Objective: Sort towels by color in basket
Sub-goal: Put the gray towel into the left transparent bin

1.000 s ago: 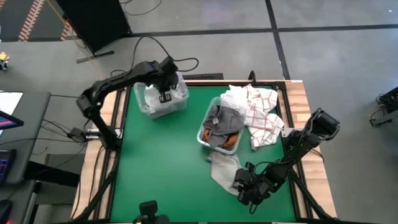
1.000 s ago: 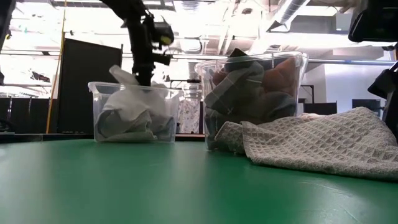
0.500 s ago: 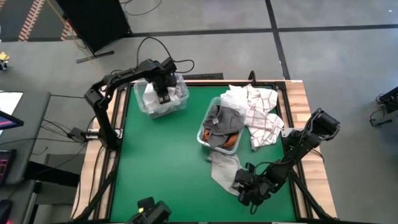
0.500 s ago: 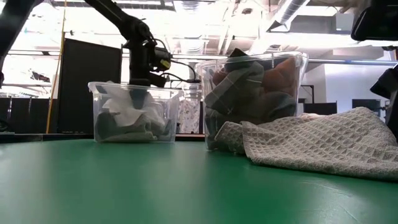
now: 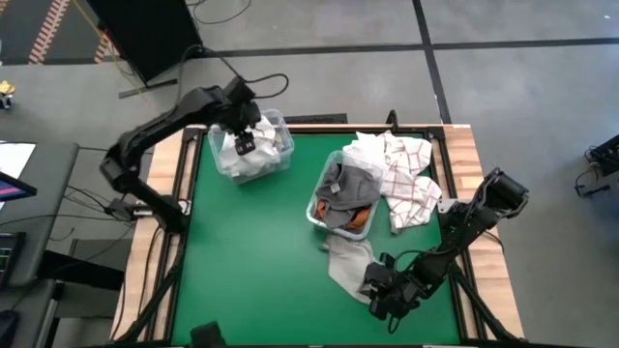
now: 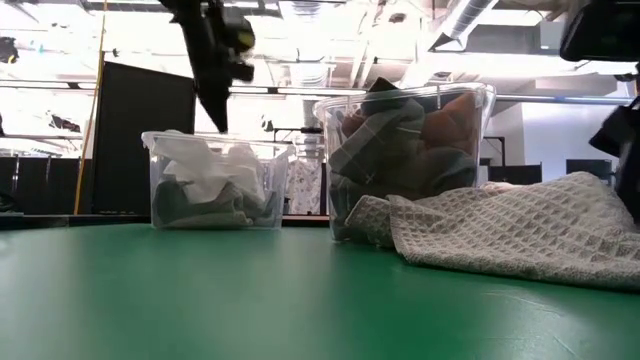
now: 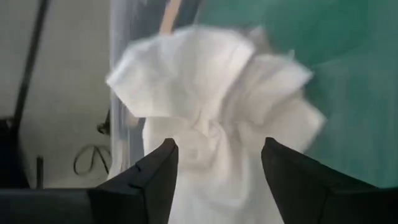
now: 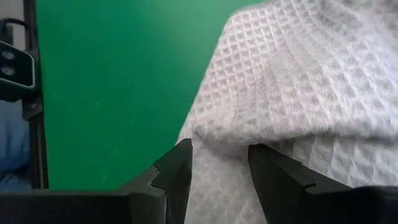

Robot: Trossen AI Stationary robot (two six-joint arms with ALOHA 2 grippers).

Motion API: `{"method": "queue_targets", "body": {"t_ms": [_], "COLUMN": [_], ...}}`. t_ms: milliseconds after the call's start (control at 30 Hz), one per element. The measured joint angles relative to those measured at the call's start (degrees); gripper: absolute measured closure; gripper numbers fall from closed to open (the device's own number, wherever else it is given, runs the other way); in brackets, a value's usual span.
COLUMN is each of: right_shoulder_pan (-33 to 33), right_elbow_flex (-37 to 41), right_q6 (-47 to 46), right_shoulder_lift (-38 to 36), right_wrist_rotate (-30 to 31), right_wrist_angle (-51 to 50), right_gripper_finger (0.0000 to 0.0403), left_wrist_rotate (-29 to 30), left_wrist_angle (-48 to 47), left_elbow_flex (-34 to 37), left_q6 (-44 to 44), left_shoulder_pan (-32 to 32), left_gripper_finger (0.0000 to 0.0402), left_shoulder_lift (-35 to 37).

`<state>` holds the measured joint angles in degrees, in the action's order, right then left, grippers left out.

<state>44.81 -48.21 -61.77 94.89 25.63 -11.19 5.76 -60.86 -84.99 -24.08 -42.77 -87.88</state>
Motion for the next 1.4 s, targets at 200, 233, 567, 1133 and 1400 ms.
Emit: {"method": "queue_targets", "body": {"t_ms": [200,233,567,1133,1400], "right_shoulder_pan": [-2.13,-2.60,-6.37,-3.86,1.11], "right_elbow_flex": [0.00,0.00,0.00,0.00,0.00], "right_q6": [1.69,2.02,6.83,16.77,7.42], "right_shoulder_lift": [0.00,0.00,0.04,0.04,0.04], "right_wrist_rotate": [0.00,0.00,-0.38,-4.81,-5.00], "right_wrist_angle": [0.63,0.70,6.12,21.59,13.40], "right_gripper_finger": [0.0218,0.0218,0.0218,0.0218,0.0188], "left_wrist_rotate": [-8.91,-10.31,-11.28,-10.04,-9.95], "left_wrist_angle": [-1.26,-1.48,0.09,26.31,42.07], "left_elbow_flex": [-0.02,-0.03,-0.02,-0.02,-0.02], "left_q6": [1.88,2.36,7.19,3.10,3.36], "left_shoulder_pan": [7.99,10.26,37.65,59.21,59.75], "left_gripper_finger": [0.0171,0.0172,0.0173,0.0174,0.0161], "left_shoulder_lift": [8.63,9.48,6.20,-20.60,-27.49]}}
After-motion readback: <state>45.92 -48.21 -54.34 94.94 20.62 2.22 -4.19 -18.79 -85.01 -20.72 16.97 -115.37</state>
